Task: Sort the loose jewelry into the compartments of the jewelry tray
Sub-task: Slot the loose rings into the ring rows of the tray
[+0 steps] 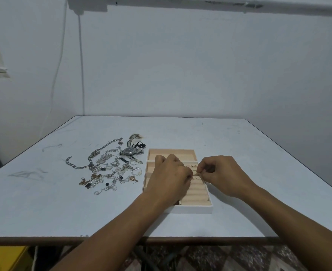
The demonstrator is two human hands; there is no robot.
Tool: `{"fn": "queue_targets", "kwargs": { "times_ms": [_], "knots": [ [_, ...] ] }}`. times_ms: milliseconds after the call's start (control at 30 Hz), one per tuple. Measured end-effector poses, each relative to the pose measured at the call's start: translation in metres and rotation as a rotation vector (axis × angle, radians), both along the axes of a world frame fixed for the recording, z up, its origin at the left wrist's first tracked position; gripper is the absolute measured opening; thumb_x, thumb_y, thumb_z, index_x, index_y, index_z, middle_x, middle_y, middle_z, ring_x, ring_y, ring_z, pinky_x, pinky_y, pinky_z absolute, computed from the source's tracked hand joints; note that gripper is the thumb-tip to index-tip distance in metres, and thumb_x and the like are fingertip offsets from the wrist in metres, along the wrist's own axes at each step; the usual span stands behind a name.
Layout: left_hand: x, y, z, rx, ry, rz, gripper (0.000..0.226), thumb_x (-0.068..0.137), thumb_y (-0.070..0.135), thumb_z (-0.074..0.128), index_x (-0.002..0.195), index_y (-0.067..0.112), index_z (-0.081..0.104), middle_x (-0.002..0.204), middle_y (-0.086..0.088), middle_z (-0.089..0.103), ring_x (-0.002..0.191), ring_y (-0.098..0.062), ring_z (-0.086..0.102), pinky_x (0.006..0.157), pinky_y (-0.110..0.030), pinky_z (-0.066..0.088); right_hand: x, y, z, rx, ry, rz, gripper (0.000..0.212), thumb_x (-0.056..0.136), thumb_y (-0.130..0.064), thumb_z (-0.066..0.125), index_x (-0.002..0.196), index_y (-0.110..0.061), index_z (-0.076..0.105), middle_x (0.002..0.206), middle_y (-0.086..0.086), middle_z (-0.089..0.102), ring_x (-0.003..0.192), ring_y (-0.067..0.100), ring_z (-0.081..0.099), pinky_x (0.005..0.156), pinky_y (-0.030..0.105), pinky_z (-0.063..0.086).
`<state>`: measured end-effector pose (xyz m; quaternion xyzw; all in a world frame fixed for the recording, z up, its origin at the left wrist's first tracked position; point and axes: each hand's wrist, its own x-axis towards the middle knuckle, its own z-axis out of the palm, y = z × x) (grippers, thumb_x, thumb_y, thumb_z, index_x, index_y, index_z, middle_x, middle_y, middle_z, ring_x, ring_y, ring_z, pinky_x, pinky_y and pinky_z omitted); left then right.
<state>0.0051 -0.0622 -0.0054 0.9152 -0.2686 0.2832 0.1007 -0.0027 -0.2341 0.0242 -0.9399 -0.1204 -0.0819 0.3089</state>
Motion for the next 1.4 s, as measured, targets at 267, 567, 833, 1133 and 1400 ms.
{"fn": "queue_targets", "kwargs": {
  "times_ms": [267, 567, 833, 1133, 1400],
  "knots": [
    [-0.002, 0.002, 0.004, -0.002, 0.008, -0.004, 0.009, 0.071, 0.031, 0.064, 0.066, 0.028, 0.071, 0.058, 0.011, 0.064, 0.074, -0.019, 0.060, 0.064, -0.035, 0.031, 0.000, -0.002, -0.002, 0.016, -0.011, 0.014, 0.024, 0.083, -0.006, 0.065, 0.074, -0.027, 0.069, 0.070, -0.008, 0.069, 0.066, 0.003, 0.063, 0.062, 0.006, 0.044],
    [-0.006, 0.011, 0.009, 0.136, 0.041, -0.063, 0.025, 0.074, 0.032, 0.052, 0.080, 0.032, 0.077, 0.078, 0.013, 0.067, 0.090, -0.019, 0.055, 0.072, -0.034, 0.025, 0.000, -0.002, -0.005, 0.023, -0.029, -0.002, 0.025, 0.081, -0.005, 0.064, 0.072, -0.027, 0.068, 0.067, -0.008, 0.068, 0.063, 0.004, 0.062, 0.060, 0.008, 0.044],
    [0.002, 0.028, 0.012, -0.108, 0.109, -0.005, 0.041, 0.083, 0.033, 0.038, 0.108, 0.028, 0.070, 0.099, 0.008, 0.068, 0.105, -0.018, 0.054, 0.082, -0.037, 0.027, -0.006, -0.001, -0.006, -0.082, -0.057, 0.009, 0.020, 0.086, -0.012, 0.060, 0.089, -0.025, 0.075, 0.083, -0.010, 0.069, 0.077, 0.006, 0.064, 0.075, 0.028, 0.054],
    [0.005, 0.035, 0.020, -0.123, 0.164, 0.044, 0.034, 0.089, 0.030, 0.046, 0.118, 0.033, 0.064, 0.109, 0.013, 0.065, 0.112, -0.010, 0.049, 0.088, -0.032, 0.019, -0.011, -0.004, -0.012, -0.198, -0.104, 0.051, 0.029, 0.091, -0.017, 0.053, 0.109, -0.027, 0.073, 0.096, -0.021, 0.058, 0.087, 0.001, 0.054, 0.077, 0.012, 0.044],
    [0.009, 0.024, 0.022, -0.111, 0.176, 0.037, 0.030, 0.092, 0.030, 0.050, 0.120, 0.036, 0.061, 0.112, 0.014, 0.064, 0.113, -0.009, 0.048, 0.092, -0.034, 0.021, -0.017, -0.008, -0.018, -0.237, -0.145, 0.047, 0.034, 0.095, -0.015, 0.047, 0.116, -0.029, 0.070, 0.094, -0.023, 0.048, 0.086, 0.000, 0.047, 0.067, 0.005, 0.035]
  ]
}}
